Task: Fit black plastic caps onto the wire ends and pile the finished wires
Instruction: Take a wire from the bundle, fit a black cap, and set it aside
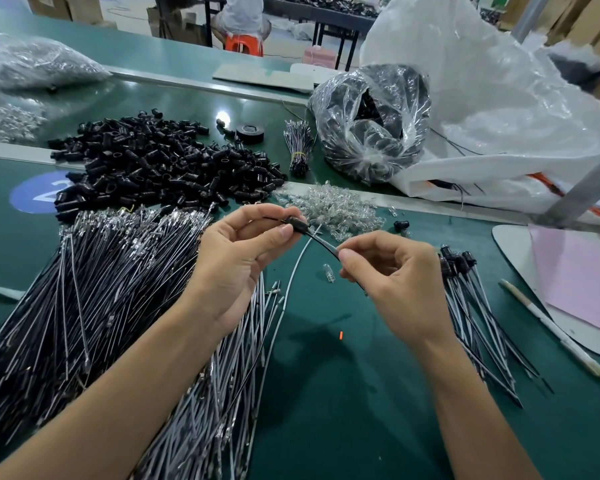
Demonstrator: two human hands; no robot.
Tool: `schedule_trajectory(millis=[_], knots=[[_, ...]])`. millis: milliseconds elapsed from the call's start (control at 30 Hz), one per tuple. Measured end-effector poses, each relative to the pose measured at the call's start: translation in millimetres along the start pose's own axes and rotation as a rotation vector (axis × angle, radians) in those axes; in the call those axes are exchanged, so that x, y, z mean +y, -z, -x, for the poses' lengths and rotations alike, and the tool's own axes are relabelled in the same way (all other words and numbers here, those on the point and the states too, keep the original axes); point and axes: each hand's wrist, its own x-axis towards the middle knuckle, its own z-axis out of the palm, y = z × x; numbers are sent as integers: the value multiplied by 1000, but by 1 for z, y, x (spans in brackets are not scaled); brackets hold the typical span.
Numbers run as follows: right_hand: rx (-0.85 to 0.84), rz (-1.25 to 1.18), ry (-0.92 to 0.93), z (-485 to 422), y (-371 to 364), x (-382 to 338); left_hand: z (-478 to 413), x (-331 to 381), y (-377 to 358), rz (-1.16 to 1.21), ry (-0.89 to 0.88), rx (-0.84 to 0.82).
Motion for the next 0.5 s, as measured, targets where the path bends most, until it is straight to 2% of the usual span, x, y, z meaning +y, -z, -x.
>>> schedule_trajectory(millis=[333,500], knots=[[-8,34,1,-1,1,-1,-1,0,1,-35,-28,-33],[-20,-32,-26,-2,1,-1,-1,-2,0,-69,-43,-39]])
